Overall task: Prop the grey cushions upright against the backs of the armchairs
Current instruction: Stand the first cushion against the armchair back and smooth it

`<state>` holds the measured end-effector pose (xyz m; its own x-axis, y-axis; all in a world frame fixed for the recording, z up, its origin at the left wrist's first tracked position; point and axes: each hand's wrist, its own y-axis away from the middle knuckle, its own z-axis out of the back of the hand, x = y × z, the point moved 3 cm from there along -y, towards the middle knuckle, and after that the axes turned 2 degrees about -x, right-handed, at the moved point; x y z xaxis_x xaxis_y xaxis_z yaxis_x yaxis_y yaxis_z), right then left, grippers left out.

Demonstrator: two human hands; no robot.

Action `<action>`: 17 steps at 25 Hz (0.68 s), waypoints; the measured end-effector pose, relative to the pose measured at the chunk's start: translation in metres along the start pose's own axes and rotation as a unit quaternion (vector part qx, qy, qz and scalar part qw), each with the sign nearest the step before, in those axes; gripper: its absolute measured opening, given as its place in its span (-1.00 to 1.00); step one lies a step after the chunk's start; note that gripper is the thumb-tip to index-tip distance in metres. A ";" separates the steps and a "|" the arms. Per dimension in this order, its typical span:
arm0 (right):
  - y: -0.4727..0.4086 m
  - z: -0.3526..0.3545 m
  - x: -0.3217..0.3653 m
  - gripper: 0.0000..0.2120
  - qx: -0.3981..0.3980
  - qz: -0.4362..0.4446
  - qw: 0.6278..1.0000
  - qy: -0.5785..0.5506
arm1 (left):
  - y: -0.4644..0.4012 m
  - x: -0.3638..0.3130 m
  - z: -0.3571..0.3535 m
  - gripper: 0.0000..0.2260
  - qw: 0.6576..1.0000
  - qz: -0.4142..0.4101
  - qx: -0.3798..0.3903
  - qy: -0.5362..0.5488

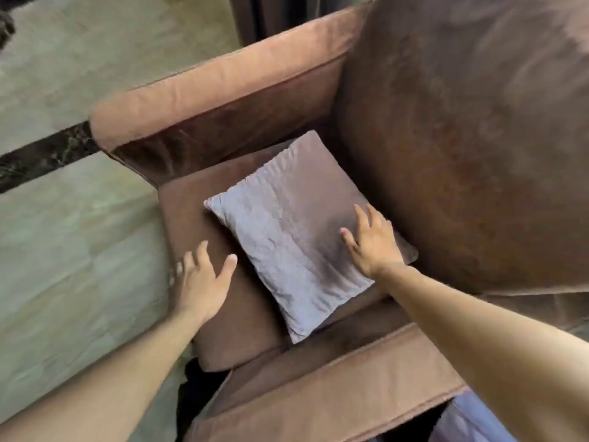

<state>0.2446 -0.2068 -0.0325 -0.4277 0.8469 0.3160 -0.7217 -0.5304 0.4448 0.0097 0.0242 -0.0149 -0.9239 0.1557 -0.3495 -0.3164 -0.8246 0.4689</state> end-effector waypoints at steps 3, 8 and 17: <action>-0.065 -0.020 -0.020 -0.34 -0.077 -0.014 0.994 -0.077 | -0.062 -0.004 -0.064 -0.20 0.933 0.183 0.067 0.303; -0.132 -0.068 -0.039 -0.40 -0.082 -0.188 0.969 -0.137 | -0.137 -0.010 -0.129 -0.44 0.795 0.241 0.177 0.528; -0.089 -0.060 0.034 -0.60 -0.197 -0.312 0.910 -0.187 | -0.172 0.042 -0.064 -0.81 0.881 0.121 0.094 0.447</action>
<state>0.2614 -0.1291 -0.1117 0.2947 0.8672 0.4013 -0.9315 0.1668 0.3234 0.0395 0.1375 -0.1624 -0.4573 -0.5716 -0.6813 -0.2416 -0.6574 0.7138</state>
